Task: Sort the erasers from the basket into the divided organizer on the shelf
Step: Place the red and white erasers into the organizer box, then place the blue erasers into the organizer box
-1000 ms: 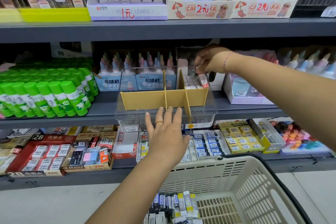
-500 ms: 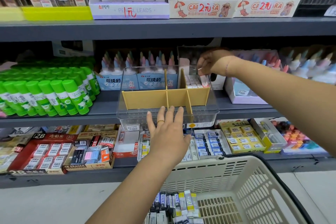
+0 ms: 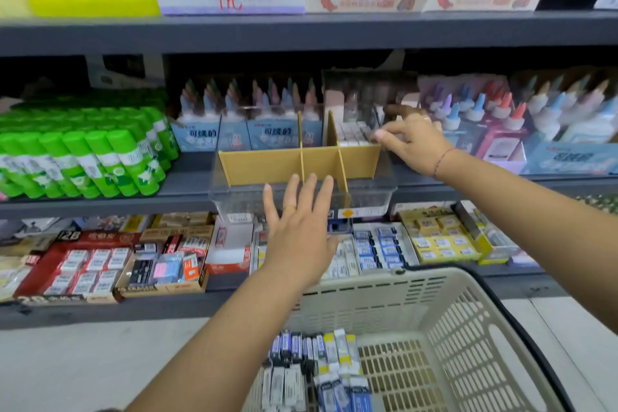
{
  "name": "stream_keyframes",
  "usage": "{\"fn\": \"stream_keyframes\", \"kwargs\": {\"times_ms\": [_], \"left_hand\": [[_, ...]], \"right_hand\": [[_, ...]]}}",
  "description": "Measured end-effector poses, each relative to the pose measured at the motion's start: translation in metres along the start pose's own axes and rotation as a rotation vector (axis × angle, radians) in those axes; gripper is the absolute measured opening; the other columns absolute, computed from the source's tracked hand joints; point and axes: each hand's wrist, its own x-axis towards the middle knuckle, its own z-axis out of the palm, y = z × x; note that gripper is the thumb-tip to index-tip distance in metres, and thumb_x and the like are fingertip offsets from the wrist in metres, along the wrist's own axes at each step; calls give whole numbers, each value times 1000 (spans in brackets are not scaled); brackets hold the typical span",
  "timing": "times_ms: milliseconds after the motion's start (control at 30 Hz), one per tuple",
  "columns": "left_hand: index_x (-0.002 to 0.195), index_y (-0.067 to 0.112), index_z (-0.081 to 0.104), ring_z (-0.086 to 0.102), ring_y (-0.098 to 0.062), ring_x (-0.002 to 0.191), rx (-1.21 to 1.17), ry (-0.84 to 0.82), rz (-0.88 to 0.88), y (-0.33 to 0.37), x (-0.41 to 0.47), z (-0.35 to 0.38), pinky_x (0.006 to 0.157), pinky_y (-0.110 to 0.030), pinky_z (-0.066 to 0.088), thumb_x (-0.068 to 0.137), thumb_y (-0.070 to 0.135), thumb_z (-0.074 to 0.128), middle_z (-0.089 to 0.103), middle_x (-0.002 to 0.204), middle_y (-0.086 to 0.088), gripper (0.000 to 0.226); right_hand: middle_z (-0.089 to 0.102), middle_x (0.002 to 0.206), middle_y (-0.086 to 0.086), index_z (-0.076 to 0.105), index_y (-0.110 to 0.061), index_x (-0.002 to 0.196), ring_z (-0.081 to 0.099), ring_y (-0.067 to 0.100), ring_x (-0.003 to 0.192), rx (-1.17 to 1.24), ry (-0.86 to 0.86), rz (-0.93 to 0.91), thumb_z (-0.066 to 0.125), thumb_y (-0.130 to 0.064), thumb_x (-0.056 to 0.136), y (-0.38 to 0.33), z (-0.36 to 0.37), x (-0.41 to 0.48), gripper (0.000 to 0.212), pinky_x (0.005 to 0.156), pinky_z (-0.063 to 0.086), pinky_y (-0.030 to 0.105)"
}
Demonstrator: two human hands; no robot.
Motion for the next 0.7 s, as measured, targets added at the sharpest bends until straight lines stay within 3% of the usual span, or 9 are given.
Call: {"fn": "stream_keyframes", "kwargs": {"times_ms": [100,200,267,400,433,500,533,600,700], "left_hand": [[153,22,6,-11,-22,147,-55,145,92,-2,-6,0,115,-47,-17,95,44,47,-1,161,-1,74],[143,16,38,17,-22,144,-223,286,190,-7,-28,7,119,-41,2,94,38,47,33,151,-4,55],[139,17,44,24,-18,139,-284,234,156,-15,-52,21,118,-41,13,93,41,42,39,145,0,52],[148,21,30,15,-21,142,-202,-9,-167,-53,-98,64,116,-41,7,95,44,47,26,154,-1,60],[150,22,23,13,-24,144,-162,-65,-281,-65,-108,74,116,-43,8,95,46,46,21,156,-3,65],[153,23,10,12,-30,145,-116,-171,-483,-85,-125,90,115,-48,12,95,51,41,13,159,-7,72],[153,23,6,15,-32,144,-141,-209,-548,-93,-133,96,114,-49,16,95,53,40,13,159,-9,74],[154,25,4,27,-32,141,-347,-229,-648,-98,-144,105,110,-47,28,93,56,40,18,158,-9,77],[154,29,6,43,-30,132,-493,-177,-672,-95,-149,111,99,-41,39,94,57,39,37,151,-5,74]], "right_hand": [[49,124,9,68,-14,105,41,23,124,201,223,-96,49,-30,97,-10,13,-36,25,107,30,38],[53,96,2,65,-7,85,50,13,93,391,447,-148,50,-18,95,-22,50,-102,21,83,39,21],[52,85,1,60,-11,79,50,10,80,456,296,-77,52,-16,94,-25,93,-146,18,73,39,16],[56,78,-2,57,-15,78,53,12,72,655,-332,445,61,-26,91,-2,193,-203,17,70,40,24],[61,82,3,59,-12,84,55,13,75,660,-453,596,64,-30,89,7,212,-212,19,70,40,27],[59,123,15,54,-2,122,57,25,107,597,-675,846,67,-39,86,20,234,-228,54,84,44,33],[47,140,16,41,-1,137,49,30,123,561,-756,922,68,-42,84,22,240,-237,73,96,42,37],[33,150,18,29,-1,145,37,34,135,527,-839,999,72,-45,78,24,252,-252,91,110,32,40],[45,142,19,41,-2,139,47,33,127,508,-844,1066,79,-49,69,15,273,-265,92,109,37,38]]}}
